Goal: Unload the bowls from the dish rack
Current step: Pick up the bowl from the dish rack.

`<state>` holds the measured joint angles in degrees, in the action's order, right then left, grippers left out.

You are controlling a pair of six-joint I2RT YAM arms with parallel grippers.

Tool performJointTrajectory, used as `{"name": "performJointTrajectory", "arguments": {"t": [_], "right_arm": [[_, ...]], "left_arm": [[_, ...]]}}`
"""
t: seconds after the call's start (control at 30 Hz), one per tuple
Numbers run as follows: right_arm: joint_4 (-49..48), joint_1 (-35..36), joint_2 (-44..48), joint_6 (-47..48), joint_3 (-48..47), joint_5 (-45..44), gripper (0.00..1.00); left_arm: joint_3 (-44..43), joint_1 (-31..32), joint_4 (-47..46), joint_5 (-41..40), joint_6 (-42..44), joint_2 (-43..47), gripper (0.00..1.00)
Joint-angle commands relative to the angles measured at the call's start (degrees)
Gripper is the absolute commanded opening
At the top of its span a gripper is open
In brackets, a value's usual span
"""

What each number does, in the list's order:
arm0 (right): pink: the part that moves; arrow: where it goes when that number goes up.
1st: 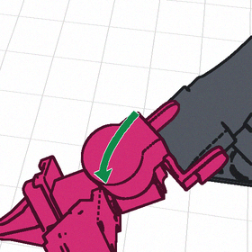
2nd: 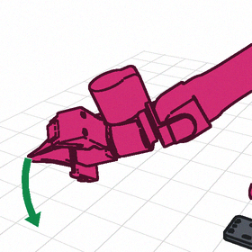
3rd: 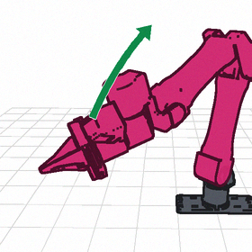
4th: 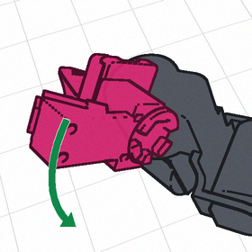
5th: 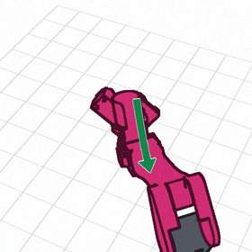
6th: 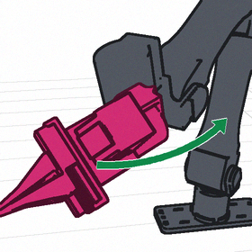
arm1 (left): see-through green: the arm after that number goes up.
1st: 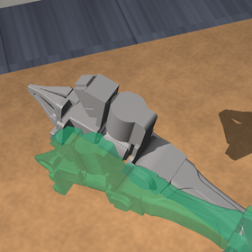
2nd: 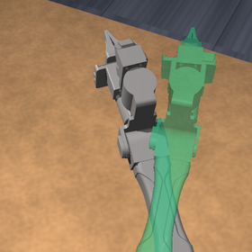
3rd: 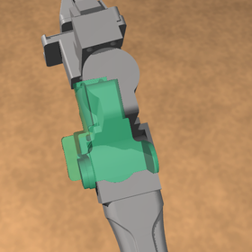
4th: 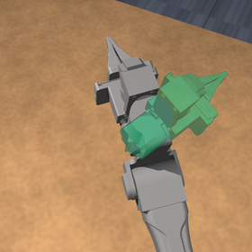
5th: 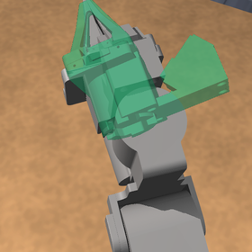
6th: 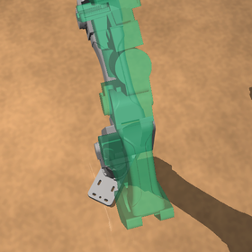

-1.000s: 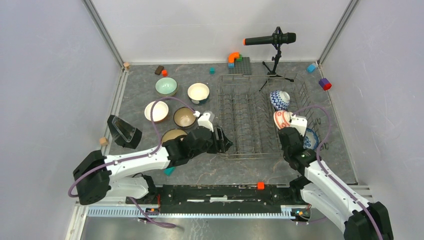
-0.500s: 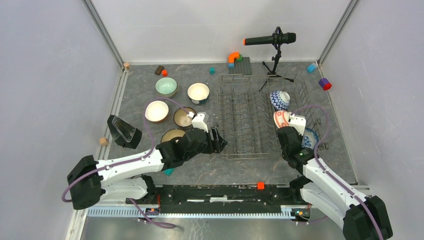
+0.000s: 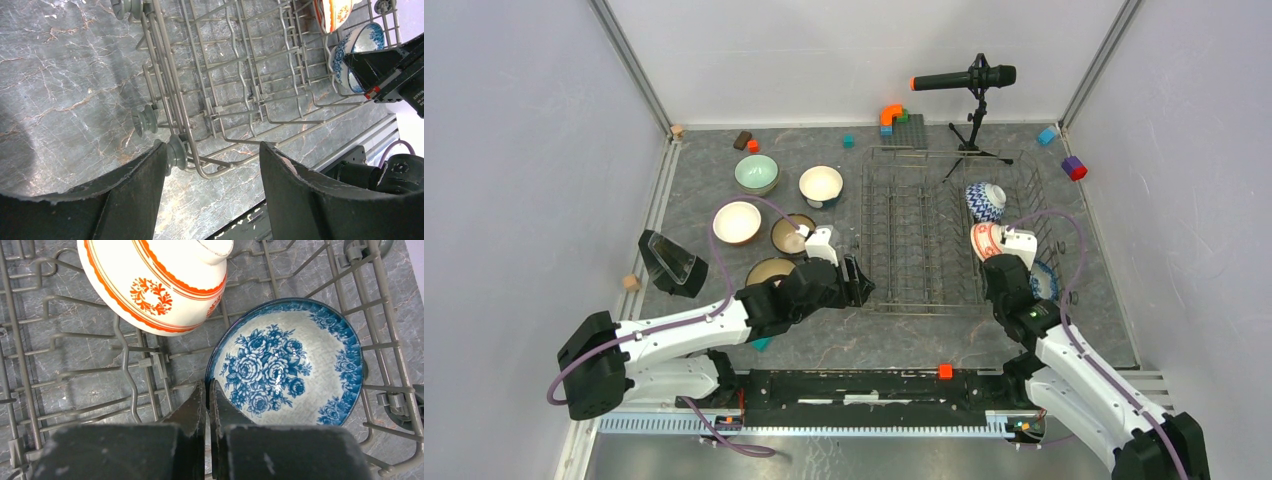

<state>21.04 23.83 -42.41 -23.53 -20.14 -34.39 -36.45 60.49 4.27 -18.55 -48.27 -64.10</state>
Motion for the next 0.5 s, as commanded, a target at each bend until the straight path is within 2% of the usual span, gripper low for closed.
{"name": "performJointTrajectory", "arguments": {"t": [0.0,0.47], "right_arm": [[3.6,-0.2,0.6,0.9,-2.7,2.2,0.0],[8.8,-0.2,3.7,4.7,-12.3,3.3,0.0]], "left_arm": [[0.0,0.1,-0.2,-1.7,2.3,1.1,0.74],[-2.6,0.1,4.1,-5.2,5.1,2.5,0.75]]}}
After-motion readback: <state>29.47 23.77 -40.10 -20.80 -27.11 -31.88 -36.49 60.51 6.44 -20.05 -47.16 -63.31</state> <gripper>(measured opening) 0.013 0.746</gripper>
